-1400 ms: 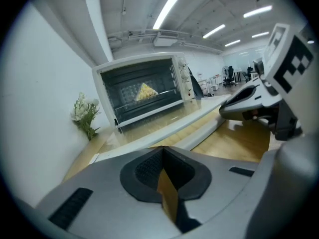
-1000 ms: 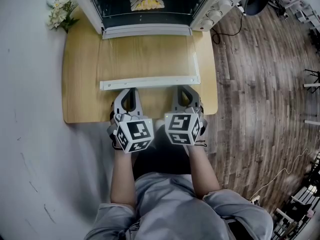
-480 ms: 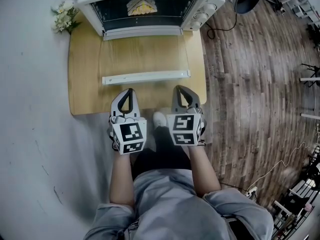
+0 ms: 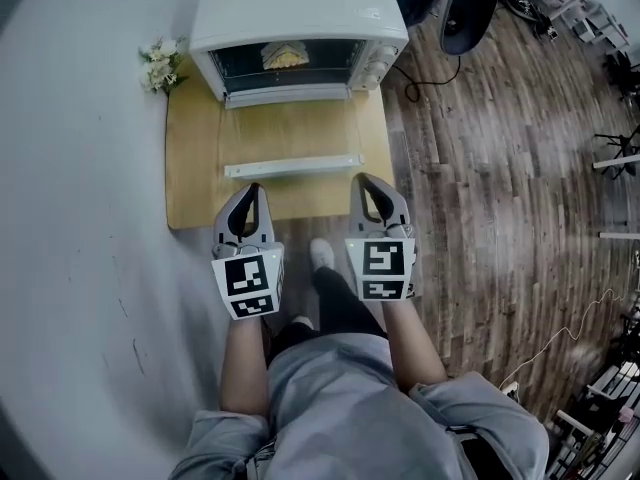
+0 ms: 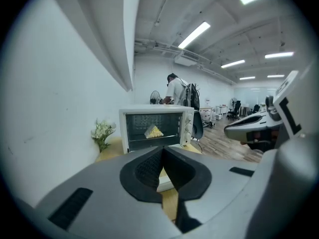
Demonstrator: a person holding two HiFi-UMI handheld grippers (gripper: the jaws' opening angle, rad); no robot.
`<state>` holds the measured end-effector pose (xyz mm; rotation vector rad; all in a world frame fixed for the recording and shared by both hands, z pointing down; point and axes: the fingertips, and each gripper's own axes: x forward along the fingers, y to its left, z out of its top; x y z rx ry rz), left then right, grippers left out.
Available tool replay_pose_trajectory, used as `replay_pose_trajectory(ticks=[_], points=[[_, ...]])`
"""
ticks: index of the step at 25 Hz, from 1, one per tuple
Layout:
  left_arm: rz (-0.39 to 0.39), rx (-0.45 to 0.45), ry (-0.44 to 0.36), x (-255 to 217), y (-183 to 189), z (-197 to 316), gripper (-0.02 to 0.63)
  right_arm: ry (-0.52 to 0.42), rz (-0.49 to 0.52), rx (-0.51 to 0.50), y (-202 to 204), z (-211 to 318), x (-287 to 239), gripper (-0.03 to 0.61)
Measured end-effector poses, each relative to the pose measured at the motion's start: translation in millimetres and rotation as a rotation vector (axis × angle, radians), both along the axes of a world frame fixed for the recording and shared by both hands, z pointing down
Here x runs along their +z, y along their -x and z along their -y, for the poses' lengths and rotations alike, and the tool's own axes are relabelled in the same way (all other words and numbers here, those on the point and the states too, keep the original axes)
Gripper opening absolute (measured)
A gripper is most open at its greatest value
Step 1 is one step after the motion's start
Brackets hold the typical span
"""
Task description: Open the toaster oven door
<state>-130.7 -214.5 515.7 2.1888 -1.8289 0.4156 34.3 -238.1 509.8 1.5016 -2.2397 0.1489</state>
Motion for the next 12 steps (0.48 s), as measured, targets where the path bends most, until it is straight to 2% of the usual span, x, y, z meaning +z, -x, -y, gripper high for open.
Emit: replay_pose_trajectory(ticks=[8, 12], points=[[-0.036, -0.017, -0.092, -77, 18, -29, 0.003, -0.080, 0.073, -0.053, 18, -32, -70, 0.000], [-0.054, -0.030, -0.152, -108, 23, -47, 0.003, -0.126, 0.125, -0.039, 13, -54, -97, 0.000]])
